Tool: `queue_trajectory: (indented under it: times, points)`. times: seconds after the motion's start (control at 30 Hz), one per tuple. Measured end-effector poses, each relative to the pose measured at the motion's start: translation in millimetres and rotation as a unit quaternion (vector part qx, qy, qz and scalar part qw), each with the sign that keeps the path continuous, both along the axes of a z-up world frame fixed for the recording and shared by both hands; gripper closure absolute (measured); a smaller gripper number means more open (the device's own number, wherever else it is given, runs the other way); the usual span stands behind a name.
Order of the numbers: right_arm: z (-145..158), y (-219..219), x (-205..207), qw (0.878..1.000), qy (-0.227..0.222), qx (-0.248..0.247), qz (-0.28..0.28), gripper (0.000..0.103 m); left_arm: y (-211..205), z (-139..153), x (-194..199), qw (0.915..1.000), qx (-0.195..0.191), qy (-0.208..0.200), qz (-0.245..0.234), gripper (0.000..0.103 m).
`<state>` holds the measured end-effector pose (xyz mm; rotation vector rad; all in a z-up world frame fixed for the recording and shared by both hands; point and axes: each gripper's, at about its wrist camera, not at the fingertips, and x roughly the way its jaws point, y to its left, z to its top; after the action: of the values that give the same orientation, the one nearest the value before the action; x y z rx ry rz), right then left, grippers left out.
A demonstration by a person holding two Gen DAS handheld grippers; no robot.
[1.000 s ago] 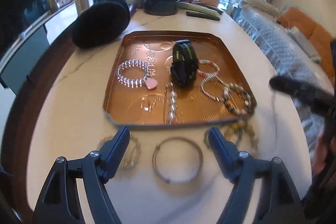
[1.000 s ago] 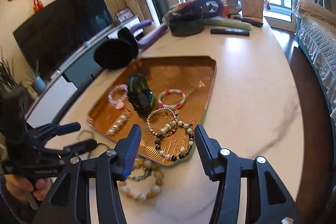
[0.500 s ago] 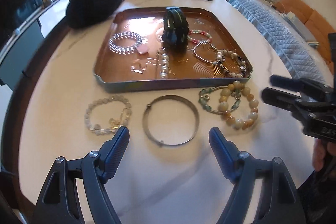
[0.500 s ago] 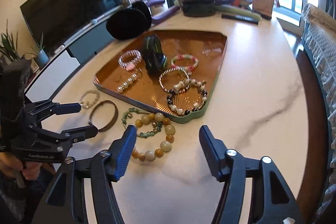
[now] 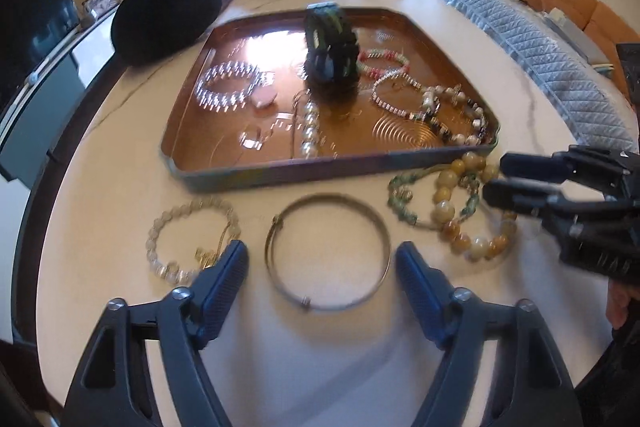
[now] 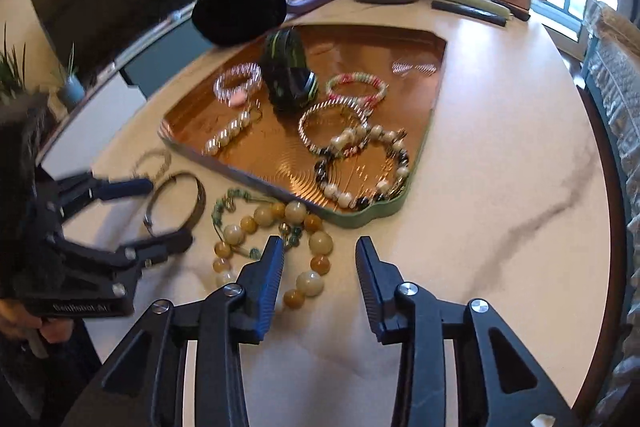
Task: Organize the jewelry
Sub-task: 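Grasp the large yellow bead bracelet with the right gripper while the left reaches the metal bangle, then grasp the metal bangle with the left gripper while the right carries the bead bracelet over the tray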
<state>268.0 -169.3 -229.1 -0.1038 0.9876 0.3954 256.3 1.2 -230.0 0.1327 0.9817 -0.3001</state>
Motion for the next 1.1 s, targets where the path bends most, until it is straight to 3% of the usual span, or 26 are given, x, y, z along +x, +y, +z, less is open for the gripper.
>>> queue_trajectory:
  times: [0.03, 0.07, 0.1, 0.17, 0.3, 0.5, 0.67, 0.9, 1.1]
  points:
    - [-0.6, 3.6, -1.6, 1.0, -0.008, -0.012, 0.007, 0.071, -1.6, 0.5, 1.8, 1.0, 0.0, -0.005, -0.006, 0.039]
    - [-1.0, 7.2, -3.0, 0.999, -0.02, -0.03, 0.01, 0.085, -2.7, 0.6, 5.1, 0.9999, -0.002, -0.004, -0.009, 0.039]
    - [-1.0, 8.8, -3.4, 0.999, -0.029, -0.042, 0.011, 0.091, -3.3, 0.6, 7.5, 1.0, -0.004, -0.003, -0.007, 0.04]
    - [-0.9, 7.7, -3.1, 0.999, -0.032, -0.038, 0.01, 0.091, -2.4, 1.5, 8.8, 1.0, -0.009, -0.003, -0.002, 0.04]
    - [5.6, -3.1, -4.1, 0.999, -0.042, -0.009, -0.013, 0.092, 4.3, 16.2, 2.2, 0.9974, -0.072, 0.004, -0.001, 0.04]
    - [54.1, -17.2, -28.7, 0.993, -0.096, 0.066, -0.029, 0.092, -1.1, 62.6, -27.0, 0.9939, -0.084, -0.065, -0.032, 0.04]
    - [90.8, -11.9, -50.4, 0.987, -0.15, 0.061, -0.023, 0.092, -4.2, 82.9, -39.8, 0.9911, -0.083, -0.09, -0.05, 0.04]
    - [135.9, -6.1, -49.3, 0.98, -0.176, 0.084, -0.035, 0.092, 9.0, 112.9, -37.4, 0.9838, -0.126, -0.126, -0.022, 0.04]
    - [170.3, 7.9, -41.2, 0.972, -0.197, 0.123, -0.039, 0.091, 24.2, 121.5, -14.9, 0.9762, -0.168, -0.136, 0.005, 0.04]
